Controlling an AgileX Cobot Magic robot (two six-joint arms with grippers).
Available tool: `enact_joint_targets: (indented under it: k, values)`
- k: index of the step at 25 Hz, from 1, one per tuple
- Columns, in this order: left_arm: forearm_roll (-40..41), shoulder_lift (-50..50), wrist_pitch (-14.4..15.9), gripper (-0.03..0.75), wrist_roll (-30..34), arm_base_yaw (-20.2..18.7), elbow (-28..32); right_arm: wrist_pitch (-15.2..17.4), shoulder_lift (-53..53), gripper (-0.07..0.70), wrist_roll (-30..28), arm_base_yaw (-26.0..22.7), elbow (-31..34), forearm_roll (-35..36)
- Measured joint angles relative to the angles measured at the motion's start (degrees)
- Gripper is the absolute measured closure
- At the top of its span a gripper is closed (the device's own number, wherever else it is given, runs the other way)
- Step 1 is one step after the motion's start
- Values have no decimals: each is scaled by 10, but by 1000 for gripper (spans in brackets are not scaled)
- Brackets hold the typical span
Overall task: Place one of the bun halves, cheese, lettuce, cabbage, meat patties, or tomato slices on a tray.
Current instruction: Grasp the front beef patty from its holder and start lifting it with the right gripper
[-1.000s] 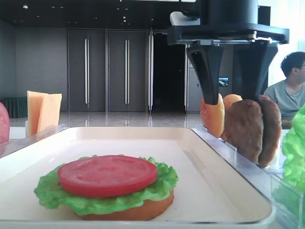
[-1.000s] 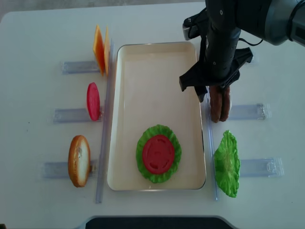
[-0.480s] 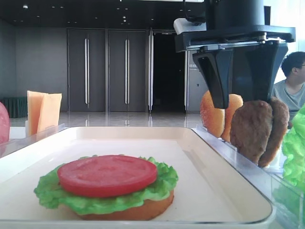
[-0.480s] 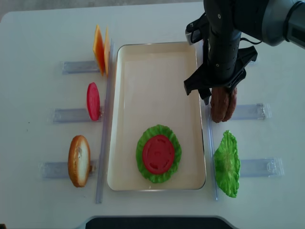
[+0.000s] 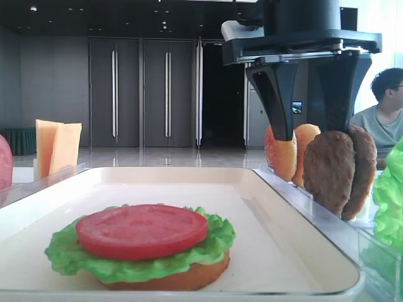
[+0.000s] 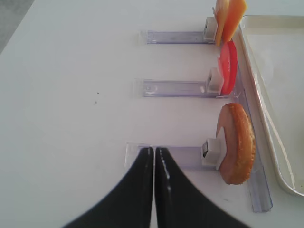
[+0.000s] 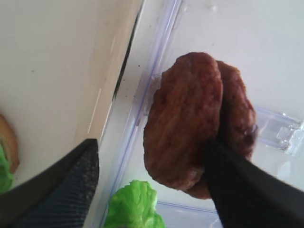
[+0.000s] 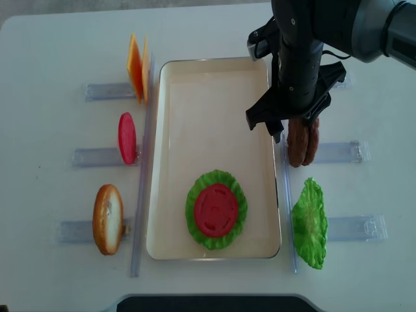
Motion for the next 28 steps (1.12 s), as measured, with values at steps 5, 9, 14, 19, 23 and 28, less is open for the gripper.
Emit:
enact_joint_targets:
  k: [5, 9, 14, 19, 23, 28]
  values:
    - [0, 0, 0, 722, 0, 0, 0, 6, 0, 171, 2, 1, -13, 0]
    - [0, 0, 0, 722, 0, 0, 0, -3, -5, 171, 8, 1, -16, -4]
    - [0, 0, 0, 722, 0, 0, 0, -3, -5, 171, 9, 1, -16, -13]
    - [0, 0, 0, 722, 0, 0, 0, -4, -5, 171, 10, 1, -16, -11]
    - [0, 0, 0, 722, 0, 0, 0, -4, -5, 171, 10, 1, -16, 16]
    - [0, 0, 0, 722, 0, 0, 0, -4, -5, 171, 10, 6, -16, 33]
